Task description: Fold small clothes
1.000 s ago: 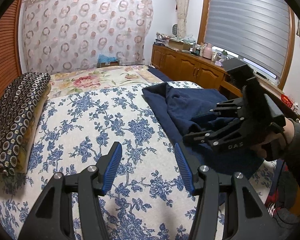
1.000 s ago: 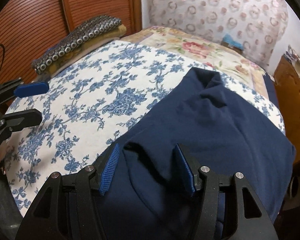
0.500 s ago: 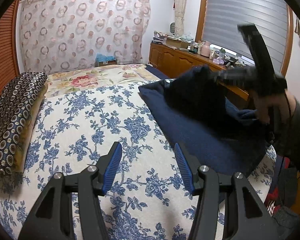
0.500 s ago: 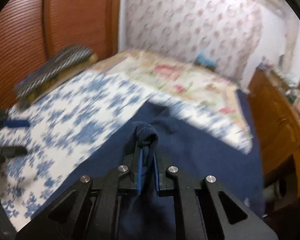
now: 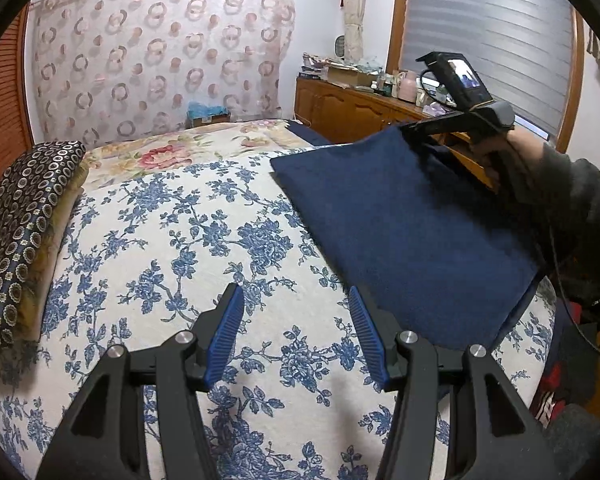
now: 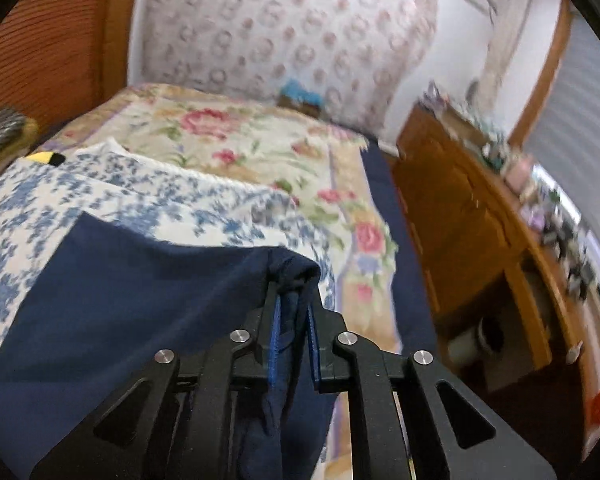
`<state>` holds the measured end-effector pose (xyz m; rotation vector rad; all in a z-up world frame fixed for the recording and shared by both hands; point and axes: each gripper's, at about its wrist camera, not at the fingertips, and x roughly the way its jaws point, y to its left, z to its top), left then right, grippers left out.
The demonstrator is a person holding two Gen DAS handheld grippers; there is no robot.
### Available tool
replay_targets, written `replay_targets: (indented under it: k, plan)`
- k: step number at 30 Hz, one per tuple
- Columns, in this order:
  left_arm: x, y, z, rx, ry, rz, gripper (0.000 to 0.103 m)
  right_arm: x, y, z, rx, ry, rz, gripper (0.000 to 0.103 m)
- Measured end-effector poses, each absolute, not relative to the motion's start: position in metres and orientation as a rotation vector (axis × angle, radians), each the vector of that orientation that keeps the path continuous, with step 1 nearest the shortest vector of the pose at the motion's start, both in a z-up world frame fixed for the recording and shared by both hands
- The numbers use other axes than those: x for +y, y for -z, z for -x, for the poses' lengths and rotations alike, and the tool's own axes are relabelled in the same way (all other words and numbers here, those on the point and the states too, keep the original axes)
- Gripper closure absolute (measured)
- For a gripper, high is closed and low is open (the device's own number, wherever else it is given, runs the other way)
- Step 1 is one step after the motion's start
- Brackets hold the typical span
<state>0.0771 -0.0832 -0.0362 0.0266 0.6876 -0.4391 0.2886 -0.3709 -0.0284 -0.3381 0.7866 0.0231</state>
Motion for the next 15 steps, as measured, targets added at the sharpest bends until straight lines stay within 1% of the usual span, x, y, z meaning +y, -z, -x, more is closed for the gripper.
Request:
replay_targets:
  k: [1,3,9,15]
  plan:
    - [-0.084,0.036,-0.077,0.689,0.441,-0.028,0.049,-0.372,0.029,-0.291,0.788,0.01,0.336,0.079]
    - [-0.085,0.037,-0.076,0.691,0.445,-0.032,0.049,-0.378,0.027,-0.291,0.787,0.029,0.316,0.067]
    - [-0.092,0.037,-0.073,0.694,0.464,-0.036,0.049,-0.386,0.013,-0.248,0.76,-0.056,0.296,0.066]
    - [-0.105,0.04,-0.071,0.706,0.492,-0.052,0.049,-0.39,0.02,-0.178,0.753,-0.148,0.269,0.066]
